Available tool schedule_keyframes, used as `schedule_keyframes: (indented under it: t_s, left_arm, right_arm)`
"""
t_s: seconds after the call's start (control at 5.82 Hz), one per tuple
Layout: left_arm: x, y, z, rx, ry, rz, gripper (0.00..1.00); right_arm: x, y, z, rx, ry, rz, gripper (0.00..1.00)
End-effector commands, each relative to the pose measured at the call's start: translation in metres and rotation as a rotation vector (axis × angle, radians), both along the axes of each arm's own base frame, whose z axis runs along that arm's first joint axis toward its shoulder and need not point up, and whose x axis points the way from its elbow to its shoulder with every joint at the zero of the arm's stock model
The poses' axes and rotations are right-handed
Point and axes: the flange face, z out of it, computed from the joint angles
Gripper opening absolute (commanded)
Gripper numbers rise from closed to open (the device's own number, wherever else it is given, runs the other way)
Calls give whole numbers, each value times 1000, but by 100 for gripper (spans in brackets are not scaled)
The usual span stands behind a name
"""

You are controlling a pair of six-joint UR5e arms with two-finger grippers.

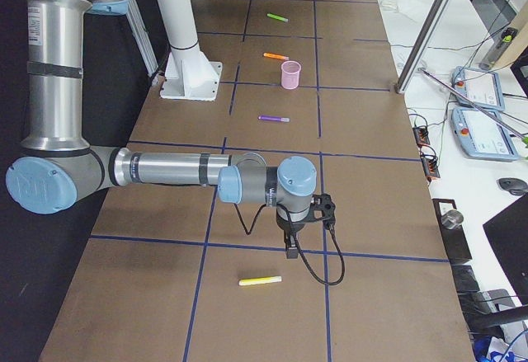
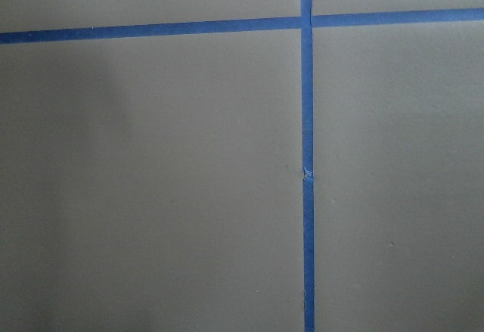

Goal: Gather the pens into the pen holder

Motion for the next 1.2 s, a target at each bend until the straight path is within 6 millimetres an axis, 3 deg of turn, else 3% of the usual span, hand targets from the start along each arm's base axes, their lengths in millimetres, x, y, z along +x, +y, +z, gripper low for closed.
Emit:
schedule_keyframes:
  t_s: [0.0, 0.52, 0.69, 1.03]
  left_arm:
    - [0, 0, -1, 0, 0, -1, 100]
    - [0, -2, -4, 12, 1, 2, 100]
    - [2, -5, -8, 16, 2, 0, 100]
    - [8, -38, -42, 60, 29, -17, 100]
  right_arm:
    - [0, 0, 0, -4, 1, 1, 100]
    - [0, 2, 13, -27, -2, 1, 100]
    - [0, 1, 9, -18, -5, 1, 100]
    - [-1, 1, 10, -22, -10, 2, 100]
